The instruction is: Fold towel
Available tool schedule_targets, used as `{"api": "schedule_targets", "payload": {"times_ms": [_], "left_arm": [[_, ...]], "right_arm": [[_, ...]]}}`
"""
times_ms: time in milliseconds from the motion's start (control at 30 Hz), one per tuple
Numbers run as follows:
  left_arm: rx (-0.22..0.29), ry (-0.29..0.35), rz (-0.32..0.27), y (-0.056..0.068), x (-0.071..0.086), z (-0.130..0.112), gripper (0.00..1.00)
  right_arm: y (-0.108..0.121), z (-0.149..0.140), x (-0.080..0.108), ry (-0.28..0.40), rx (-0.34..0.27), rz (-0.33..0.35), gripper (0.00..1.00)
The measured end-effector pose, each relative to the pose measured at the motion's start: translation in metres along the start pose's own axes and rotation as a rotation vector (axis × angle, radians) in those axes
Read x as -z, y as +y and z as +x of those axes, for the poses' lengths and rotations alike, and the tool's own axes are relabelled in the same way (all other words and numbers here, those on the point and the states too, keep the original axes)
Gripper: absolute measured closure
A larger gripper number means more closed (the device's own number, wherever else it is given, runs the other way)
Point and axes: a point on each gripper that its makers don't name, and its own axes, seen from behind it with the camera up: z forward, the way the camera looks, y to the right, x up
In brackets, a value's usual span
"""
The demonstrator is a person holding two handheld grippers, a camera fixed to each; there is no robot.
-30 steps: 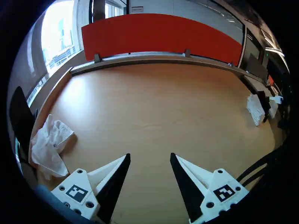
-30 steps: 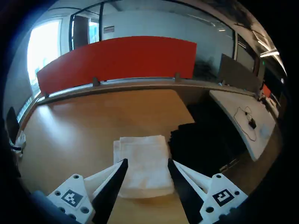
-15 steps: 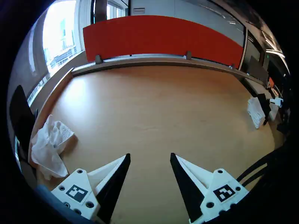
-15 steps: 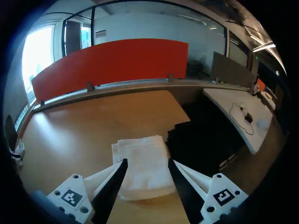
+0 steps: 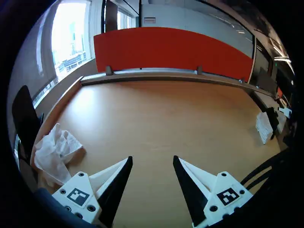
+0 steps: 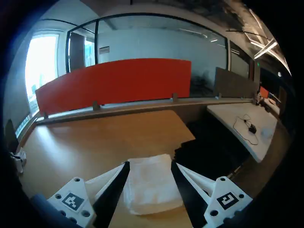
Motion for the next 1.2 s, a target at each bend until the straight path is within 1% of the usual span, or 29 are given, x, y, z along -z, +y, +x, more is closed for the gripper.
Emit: {"api": "schedule_targets", "payload": {"times_ms": [167,300,500,600,800,1000,1200], "left_arm": [[0.019,0.050,0.009,-0.002,0.000,0.016,0.22],[0.034,0.104,0.024,-0.006,0.002,0.031,0.22],[0.076,0.170,0.044,-0.014,0.008,0.050,0.22],[0.092,0.192,0.043,-0.016,0.010,0.057,0.22],[0.082,0.235,0.052,-0.020,0.014,0.071,0.22],[0.080,0.281,0.040,-0.018,0.020,0.086,0.22],[0.074,0.330,0.030,-0.015,0.024,0.103,0.22]], "right_arm": [[-0.013,0.018,0.007,0.081,-0.021,0.022,0.16],[-0.017,0.030,0.010,0.132,-0.027,0.026,0.07],[-0.023,0.042,0.014,0.182,-0.027,0.021,0.06],[-0.027,0.046,0.016,0.200,-0.024,0.027,0.01],[-0.033,0.052,0.019,0.218,-0.019,0.033,0.00],[-0.046,0.067,0.025,0.255,-0.017,0.051,0.00],[-0.063,0.083,0.033,0.293,0.001,0.064,0.00]]}}
